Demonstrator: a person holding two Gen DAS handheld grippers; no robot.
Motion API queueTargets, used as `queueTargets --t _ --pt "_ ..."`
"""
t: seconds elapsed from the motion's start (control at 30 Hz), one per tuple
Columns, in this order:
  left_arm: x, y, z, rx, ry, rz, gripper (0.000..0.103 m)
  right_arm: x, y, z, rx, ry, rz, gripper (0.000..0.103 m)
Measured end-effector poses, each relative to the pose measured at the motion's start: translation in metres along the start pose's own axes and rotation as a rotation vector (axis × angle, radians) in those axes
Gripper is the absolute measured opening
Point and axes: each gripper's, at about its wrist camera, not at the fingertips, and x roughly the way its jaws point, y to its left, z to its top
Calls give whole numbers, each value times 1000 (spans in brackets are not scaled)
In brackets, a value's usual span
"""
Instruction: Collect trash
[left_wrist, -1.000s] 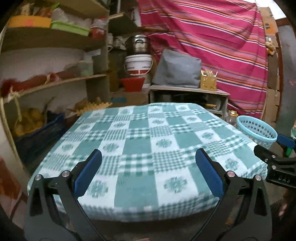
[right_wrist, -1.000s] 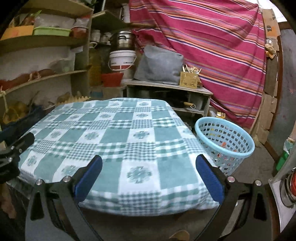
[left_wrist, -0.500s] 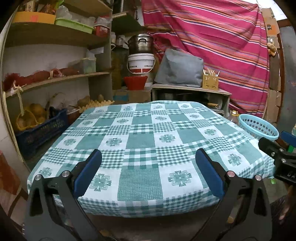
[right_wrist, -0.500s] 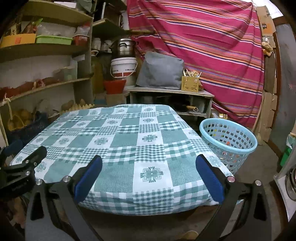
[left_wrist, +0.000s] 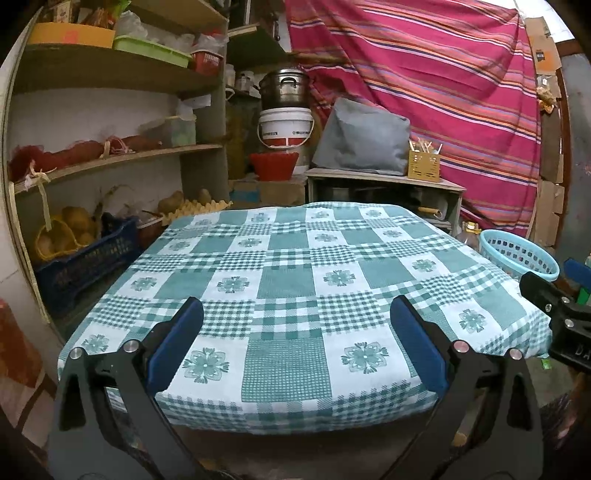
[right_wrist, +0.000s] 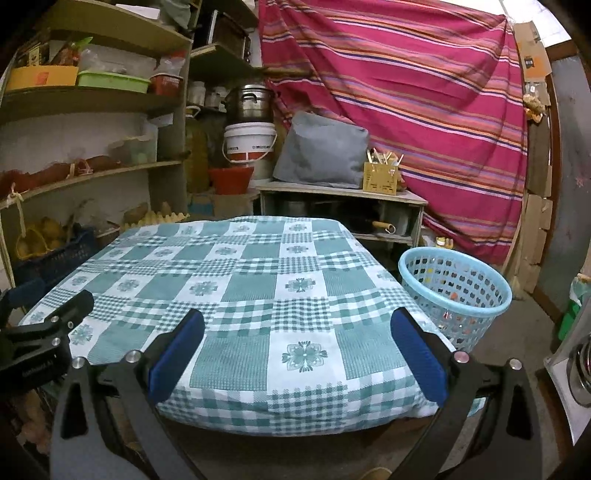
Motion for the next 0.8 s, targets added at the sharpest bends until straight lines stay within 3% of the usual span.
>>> queueTargets --t 0.8 --pt "-4 8 2 -12 -31 38 98 0 3 2 -6 -10 2 99"
